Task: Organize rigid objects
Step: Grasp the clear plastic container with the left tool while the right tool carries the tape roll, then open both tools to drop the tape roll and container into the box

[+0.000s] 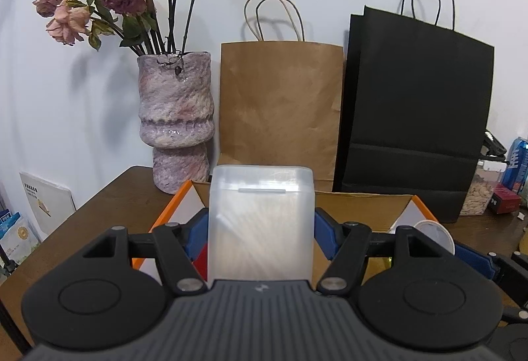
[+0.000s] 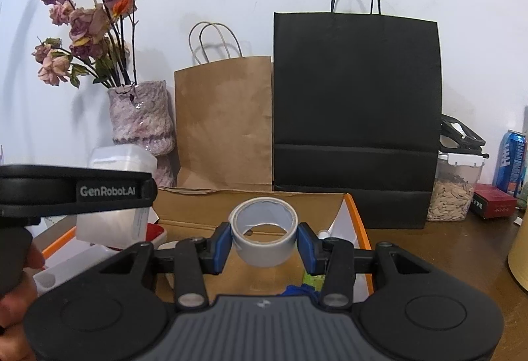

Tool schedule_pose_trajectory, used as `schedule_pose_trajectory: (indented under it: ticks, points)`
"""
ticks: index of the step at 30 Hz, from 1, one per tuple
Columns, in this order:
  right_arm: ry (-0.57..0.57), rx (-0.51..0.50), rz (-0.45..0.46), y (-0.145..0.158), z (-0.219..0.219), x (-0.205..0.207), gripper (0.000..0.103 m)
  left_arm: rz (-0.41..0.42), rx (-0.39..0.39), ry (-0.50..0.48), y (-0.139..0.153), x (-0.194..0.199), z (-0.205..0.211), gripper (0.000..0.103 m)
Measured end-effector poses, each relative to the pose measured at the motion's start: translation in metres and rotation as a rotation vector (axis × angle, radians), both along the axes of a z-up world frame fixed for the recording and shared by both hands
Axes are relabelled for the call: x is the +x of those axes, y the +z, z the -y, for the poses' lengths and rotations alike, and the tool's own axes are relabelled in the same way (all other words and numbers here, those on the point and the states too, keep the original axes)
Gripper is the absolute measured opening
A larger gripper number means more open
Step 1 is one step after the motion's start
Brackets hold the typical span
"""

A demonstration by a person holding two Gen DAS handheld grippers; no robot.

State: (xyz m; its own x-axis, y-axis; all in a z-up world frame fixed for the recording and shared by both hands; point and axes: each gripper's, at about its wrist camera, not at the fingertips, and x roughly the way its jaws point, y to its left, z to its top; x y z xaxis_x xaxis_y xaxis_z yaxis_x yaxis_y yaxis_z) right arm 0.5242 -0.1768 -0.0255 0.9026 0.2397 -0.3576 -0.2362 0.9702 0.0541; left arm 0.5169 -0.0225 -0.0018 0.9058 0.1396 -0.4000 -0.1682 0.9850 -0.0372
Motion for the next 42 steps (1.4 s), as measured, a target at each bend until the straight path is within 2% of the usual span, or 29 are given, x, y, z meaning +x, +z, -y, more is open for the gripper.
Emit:
schedule_pose_trajectory:
  ticks: [14,15,16,17,19,20,42]
  points:
    - [0.017,-0.036,-0.044,-0.011,-0.003,0.027,0.043,-0.039,0.027,0.030,-0.011,0.022,-0.005,0.067]
    - [0.015,-0.035,-0.047,-0.012,-0.003,0.027,0.044,-0.041,0.023,0.036,-0.011,0.022,-0.006,0.073]
    - [0.011,-0.036,-0.049,-0.013,-0.003,0.027,0.057,-0.043,0.022,0.042,-0.011,0.023,-0.006,0.090]
    - [0.003,-0.039,-0.052,-0.014,-0.003,0.028,0.078,-0.042,0.027,0.058,-0.011,0.022,-0.006,0.100]
    - [-0.019,-0.037,-0.038,-0.015,-0.001,0.026,0.098,-0.029,0.052,0.087,-0.010,0.020,-0.004,0.103]
    - [-0.029,-0.036,-0.027,-0.015,0.000,0.025,0.101,-0.028,0.055,0.084,-0.010,0.019,-0.004,0.103]
    - [-0.045,-0.029,-0.032,-0.017,0.005,0.022,0.103,-0.017,0.038,0.084,-0.007,0.009,-0.006,0.103]
